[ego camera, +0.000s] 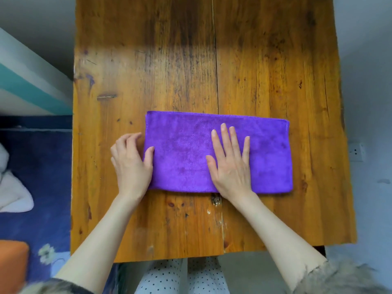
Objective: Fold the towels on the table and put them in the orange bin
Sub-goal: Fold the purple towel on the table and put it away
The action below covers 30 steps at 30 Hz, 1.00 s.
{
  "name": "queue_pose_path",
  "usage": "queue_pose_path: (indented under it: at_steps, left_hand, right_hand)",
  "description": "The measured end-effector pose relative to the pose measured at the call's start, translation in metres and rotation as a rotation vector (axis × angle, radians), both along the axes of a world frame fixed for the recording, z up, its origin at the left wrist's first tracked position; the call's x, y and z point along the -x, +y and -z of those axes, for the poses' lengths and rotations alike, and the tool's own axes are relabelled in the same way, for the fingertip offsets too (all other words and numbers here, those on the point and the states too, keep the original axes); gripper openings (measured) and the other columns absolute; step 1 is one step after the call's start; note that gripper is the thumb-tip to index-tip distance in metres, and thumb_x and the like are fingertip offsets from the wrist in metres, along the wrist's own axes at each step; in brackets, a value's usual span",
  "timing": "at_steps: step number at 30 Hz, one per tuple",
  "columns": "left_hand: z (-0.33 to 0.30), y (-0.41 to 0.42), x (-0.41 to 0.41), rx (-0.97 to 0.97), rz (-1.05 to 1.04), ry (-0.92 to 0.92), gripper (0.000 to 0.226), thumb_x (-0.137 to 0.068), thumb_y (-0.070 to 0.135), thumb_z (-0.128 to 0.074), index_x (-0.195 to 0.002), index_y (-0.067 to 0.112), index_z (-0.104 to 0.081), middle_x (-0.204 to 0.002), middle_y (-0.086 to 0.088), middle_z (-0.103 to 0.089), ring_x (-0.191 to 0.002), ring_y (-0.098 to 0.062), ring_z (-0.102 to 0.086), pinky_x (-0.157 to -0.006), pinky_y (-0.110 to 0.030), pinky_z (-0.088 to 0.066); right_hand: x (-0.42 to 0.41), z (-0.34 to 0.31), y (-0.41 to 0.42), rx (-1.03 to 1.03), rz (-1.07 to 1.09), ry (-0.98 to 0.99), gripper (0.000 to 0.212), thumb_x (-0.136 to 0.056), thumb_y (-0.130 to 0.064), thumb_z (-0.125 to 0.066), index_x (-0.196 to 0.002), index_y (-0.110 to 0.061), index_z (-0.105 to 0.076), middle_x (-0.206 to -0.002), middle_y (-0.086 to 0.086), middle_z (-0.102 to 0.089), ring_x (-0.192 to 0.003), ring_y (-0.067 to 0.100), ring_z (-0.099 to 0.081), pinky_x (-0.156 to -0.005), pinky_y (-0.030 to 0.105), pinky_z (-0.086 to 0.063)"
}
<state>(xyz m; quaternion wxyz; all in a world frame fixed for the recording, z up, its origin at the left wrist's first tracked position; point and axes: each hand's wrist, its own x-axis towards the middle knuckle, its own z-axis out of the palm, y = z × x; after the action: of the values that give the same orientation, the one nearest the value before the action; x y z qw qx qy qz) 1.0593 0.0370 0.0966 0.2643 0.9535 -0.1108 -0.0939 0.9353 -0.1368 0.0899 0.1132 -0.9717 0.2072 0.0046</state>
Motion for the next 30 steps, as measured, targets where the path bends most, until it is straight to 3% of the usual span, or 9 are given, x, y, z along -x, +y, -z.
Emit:
queue_pose_path:
  at_steps: [3, 8, 12, 16, 19, 24, 27, 30]
  left_hand:
    - [-0.003, 0.002, 0.0, -0.091, -0.116, 0.123, 0.035, -0.084, 0.03, -0.066, -0.112, 0.011, -0.059, -0.116, -0.015, -0.051, -0.113, -0.035, -0.04, -0.092, -0.045, -0.032]
    - [-0.008, -0.005, -0.009, -0.188, -0.122, 0.252, 0.032, -0.084, 0.038, -0.063, -0.105, 0.014, -0.063, -0.118, -0.013, -0.05, -0.117, -0.034, -0.038, -0.095, -0.044, -0.031]
    - [-0.015, -0.009, -0.018, -0.239, -0.074, 0.346, 0.025, -0.084, 0.033, -0.061, -0.102, 0.016, -0.063, -0.12, -0.012, -0.048, -0.118, -0.033, -0.038, -0.095, -0.042, -0.032]
    - [-0.022, -0.009, -0.012, -0.158, -0.053, 0.303, 0.008, -0.085, 0.023, -0.055, -0.089, 0.018, -0.05, -0.105, -0.01, -0.057, -0.104, -0.033, -0.05, -0.083, -0.04, -0.038]
    - [-0.023, -0.005, -0.008, -0.05, -0.07, 0.341, 0.011, -0.087, 0.021, -0.055, -0.09, 0.018, -0.045, -0.094, -0.006, -0.06, -0.095, -0.033, -0.054, -0.074, -0.035, -0.036]
    - [-0.021, 0.003, -0.02, 0.166, -0.13, 0.494, 0.033, -0.082, 0.017, -0.068, -0.11, 0.012, -0.051, -0.071, 0.007, -0.056, -0.087, -0.02, -0.058, -0.072, -0.025, -0.036]
    - [-0.023, 0.008, -0.026, 0.271, -0.152, 0.633, 0.046, -0.081, 0.013, -0.071, -0.122, 0.008, -0.052, -0.071, 0.004, -0.057, -0.08, -0.019, -0.058, -0.079, -0.035, -0.05]
    - [-0.033, 0.01, -0.026, 0.416, -0.158, 0.772, 0.033, -0.083, 0.006, -0.067, -0.116, 0.008, -0.058, -0.073, 0.002, -0.052, -0.067, -0.01, -0.052, -0.056, -0.017, -0.049]
  right_hand:
    - [-0.006, 0.006, 0.03, -0.02, -0.002, 0.034, 0.056, -0.094, -0.036, -0.038, -0.145, -0.015, -0.032, -0.154, 0.009, -0.024, -0.144, 0.027, -0.016, -0.114, 0.056, -0.009]
    - [-0.007, 0.013, 0.032, 0.018, 0.028, 0.098, 0.056, -0.094, -0.035, -0.043, -0.145, -0.015, -0.031, -0.153, 0.008, -0.026, -0.143, 0.027, -0.019, -0.114, 0.055, -0.012]
    - [-0.007, 0.012, 0.034, 0.053, 0.029, 0.121, 0.056, -0.094, -0.036, -0.039, -0.146, -0.016, -0.029, -0.154, 0.008, -0.025, -0.143, 0.027, -0.018, -0.114, 0.055, -0.012]
    - [-0.008, 0.01, 0.036, 0.061, 0.032, 0.129, 0.057, -0.094, -0.036, -0.039, -0.145, -0.015, -0.03, -0.154, 0.009, -0.025, -0.143, 0.027, -0.019, -0.114, 0.055, -0.013]
    - [-0.009, 0.009, 0.036, 0.063, 0.038, 0.127, 0.056, -0.094, -0.036, -0.039, -0.145, -0.015, -0.031, -0.153, 0.009, -0.026, -0.143, 0.028, -0.02, -0.114, 0.055, -0.012]
    - [-0.009, 0.012, 0.037, 0.087, 0.046, 0.154, 0.057, -0.094, -0.04, -0.027, -0.146, -0.017, -0.029, -0.154, 0.008, -0.025, -0.143, 0.027, -0.02, -0.114, 0.054, -0.013]
    - [-0.009, 0.014, 0.037, 0.089, 0.045, 0.145, 0.057, -0.093, -0.04, -0.028, -0.146, -0.017, -0.03, -0.153, 0.008, -0.026, -0.143, 0.027, -0.021, -0.114, 0.054, -0.014]
    - [-0.009, 0.018, 0.036, 0.086, 0.039, 0.125, 0.057, -0.093, -0.04, -0.028, -0.145, -0.017, -0.03, -0.153, 0.008, -0.027, -0.142, 0.028, -0.022, -0.114, 0.055, -0.015]
